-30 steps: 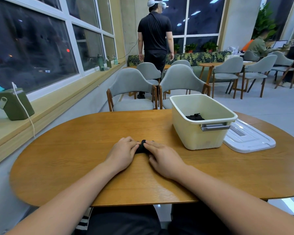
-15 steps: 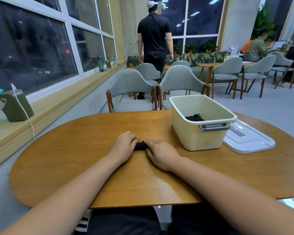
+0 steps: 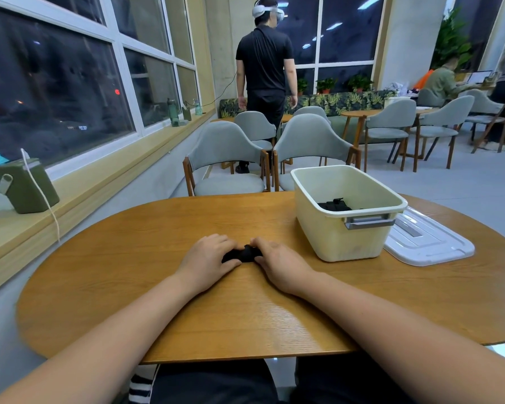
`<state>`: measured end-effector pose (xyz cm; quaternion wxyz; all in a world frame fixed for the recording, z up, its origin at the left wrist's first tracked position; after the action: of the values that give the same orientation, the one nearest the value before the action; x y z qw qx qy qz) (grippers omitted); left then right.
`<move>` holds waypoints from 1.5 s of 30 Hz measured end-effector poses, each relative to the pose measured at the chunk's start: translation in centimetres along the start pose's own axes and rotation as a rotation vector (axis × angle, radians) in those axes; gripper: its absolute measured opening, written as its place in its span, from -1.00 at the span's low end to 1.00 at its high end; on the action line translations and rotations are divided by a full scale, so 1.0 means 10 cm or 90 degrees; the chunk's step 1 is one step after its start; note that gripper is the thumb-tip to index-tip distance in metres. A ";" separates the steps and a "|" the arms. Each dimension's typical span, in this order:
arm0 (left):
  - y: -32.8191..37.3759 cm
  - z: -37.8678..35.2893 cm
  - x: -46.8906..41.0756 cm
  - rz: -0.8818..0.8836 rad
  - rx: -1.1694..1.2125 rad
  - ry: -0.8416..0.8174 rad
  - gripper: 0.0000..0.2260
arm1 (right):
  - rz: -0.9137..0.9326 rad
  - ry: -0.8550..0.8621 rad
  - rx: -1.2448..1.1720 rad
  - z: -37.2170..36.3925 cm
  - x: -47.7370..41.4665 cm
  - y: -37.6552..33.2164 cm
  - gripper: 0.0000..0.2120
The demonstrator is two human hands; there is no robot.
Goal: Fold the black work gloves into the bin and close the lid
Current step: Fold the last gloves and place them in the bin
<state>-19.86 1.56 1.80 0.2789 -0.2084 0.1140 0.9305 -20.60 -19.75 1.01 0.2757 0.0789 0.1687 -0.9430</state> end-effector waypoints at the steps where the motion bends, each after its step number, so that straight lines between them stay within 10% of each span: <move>1: 0.01 0.01 -0.01 -0.001 0.005 -0.001 -0.72 | -0.004 -0.001 -0.004 0.02 0.01 -0.01 -0.78; 23: 0.14 0.04 0.28 0.078 0.179 -0.017 -0.72 | -0.010 0.006 -0.055 0.09 0.34 0.00 -0.73; 45: 0.10 0.02 0.25 0.011 0.043 0.044 -0.67 | -0.042 0.205 0.103 0.16 0.30 -0.05 -0.82</move>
<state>-22.43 1.99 0.92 0.2737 -0.2296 0.1568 0.9208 -23.45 -21.38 1.88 0.2065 0.2455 0.1366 -0.9372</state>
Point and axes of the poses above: each hand's wrist, its own x-axis away from the middle knuckle, its own z-axis out of the back of the hand, y = z × x, the point moved 3 cm from there along -x, towards the middle knuckle, and after that the axes turned 1 degree about -y, right-handed, at the moved point
